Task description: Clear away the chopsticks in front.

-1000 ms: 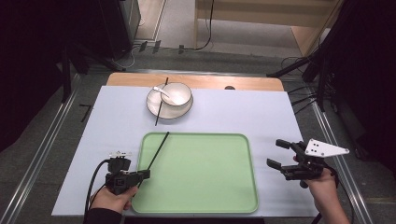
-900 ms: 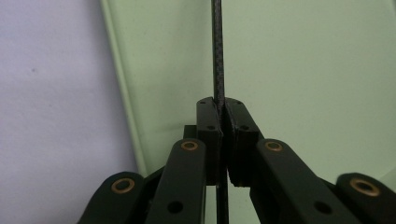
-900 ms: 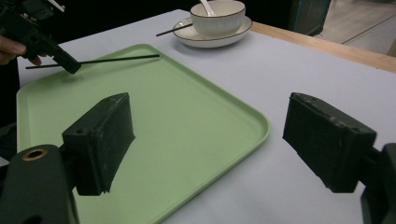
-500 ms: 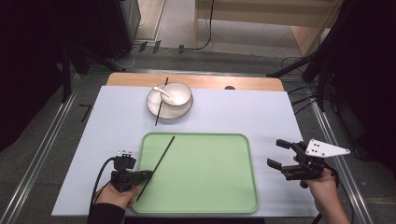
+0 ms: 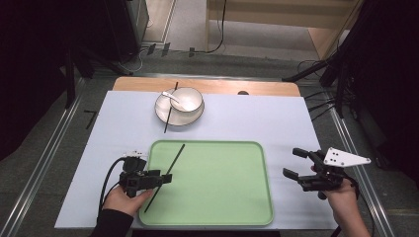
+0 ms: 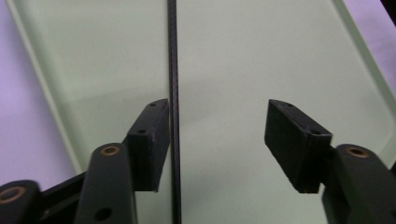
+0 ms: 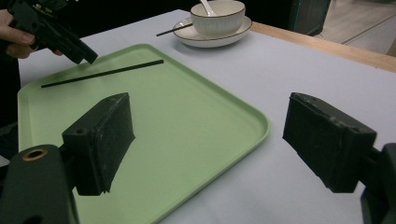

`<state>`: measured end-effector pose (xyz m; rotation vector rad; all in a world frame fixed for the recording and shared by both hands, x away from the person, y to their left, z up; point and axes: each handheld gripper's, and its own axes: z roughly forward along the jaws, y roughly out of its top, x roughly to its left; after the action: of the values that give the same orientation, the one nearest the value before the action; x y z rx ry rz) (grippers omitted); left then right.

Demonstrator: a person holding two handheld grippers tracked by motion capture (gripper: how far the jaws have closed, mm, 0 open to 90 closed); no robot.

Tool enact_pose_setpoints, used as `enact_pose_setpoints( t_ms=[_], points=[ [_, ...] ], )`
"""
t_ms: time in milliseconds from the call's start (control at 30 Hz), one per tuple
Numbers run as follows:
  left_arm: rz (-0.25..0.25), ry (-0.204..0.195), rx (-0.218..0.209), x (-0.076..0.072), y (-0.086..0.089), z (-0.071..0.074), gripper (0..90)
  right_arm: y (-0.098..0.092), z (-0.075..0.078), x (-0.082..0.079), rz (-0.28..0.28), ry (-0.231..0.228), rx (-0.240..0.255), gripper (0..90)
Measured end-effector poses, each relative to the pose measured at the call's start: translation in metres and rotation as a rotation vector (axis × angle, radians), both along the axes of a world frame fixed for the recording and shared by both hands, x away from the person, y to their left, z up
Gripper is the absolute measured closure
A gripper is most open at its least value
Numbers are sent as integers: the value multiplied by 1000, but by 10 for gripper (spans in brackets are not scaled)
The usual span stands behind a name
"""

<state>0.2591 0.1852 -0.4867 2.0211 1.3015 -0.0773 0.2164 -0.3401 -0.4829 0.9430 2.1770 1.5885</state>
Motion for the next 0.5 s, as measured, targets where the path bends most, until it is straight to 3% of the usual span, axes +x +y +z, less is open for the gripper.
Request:
enact_pose_setpoints(
  t_ms=[233, 433, 500],
  points=[
    [-26, -41, -1, 12, 5, 2, 346, -1, 0, -1, -6, 2, -1, 164],
    [-15, -64, 6, 34, 10, 2, 338, -1, 0, -2, -5, 0, -3, 164],
    [-6, -100, 1, 43, 10, 7, 335, -2, 0, -2, -5, 1, -2, 164]
  ],
)
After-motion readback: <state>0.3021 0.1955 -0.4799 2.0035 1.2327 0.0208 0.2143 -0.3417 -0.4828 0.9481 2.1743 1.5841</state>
